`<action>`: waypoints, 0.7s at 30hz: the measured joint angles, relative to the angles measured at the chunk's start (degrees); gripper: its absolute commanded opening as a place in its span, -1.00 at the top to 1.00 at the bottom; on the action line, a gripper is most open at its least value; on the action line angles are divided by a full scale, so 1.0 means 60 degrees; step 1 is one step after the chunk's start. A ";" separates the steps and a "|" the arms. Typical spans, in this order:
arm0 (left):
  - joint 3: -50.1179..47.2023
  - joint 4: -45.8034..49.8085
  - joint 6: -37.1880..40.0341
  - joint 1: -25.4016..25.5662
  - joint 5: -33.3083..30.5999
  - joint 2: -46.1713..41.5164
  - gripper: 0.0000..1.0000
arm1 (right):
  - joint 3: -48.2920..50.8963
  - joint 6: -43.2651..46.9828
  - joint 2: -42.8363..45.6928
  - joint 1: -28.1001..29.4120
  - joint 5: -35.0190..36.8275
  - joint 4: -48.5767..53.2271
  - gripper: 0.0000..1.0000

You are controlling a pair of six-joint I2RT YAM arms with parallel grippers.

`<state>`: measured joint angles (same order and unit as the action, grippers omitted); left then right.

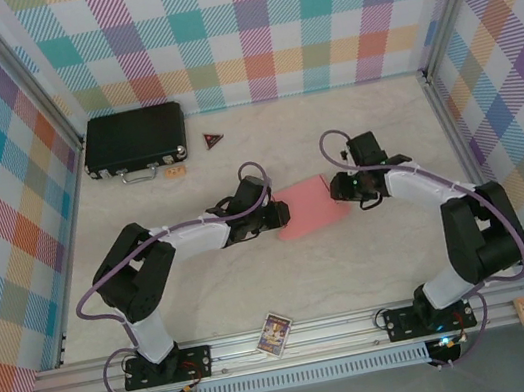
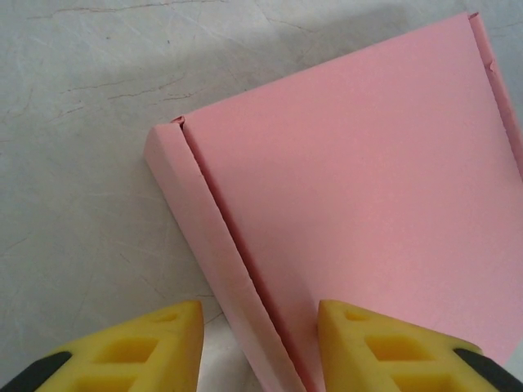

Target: Fold the paper box

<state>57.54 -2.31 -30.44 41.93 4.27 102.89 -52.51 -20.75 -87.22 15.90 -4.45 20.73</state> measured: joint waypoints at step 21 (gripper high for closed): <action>0.0892 0.1355 0.1701 -0.0499 -0.0805 -0.0579 -0.54 | 0.0142 0.0211 0.0729 -0.0098 -0.0280 0.0284 0.08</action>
<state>62.89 5.82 -20.23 38.94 -0.56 99.42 -51.66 -19.49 -82.85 15.31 -6.13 22.44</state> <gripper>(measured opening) 0.751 0.440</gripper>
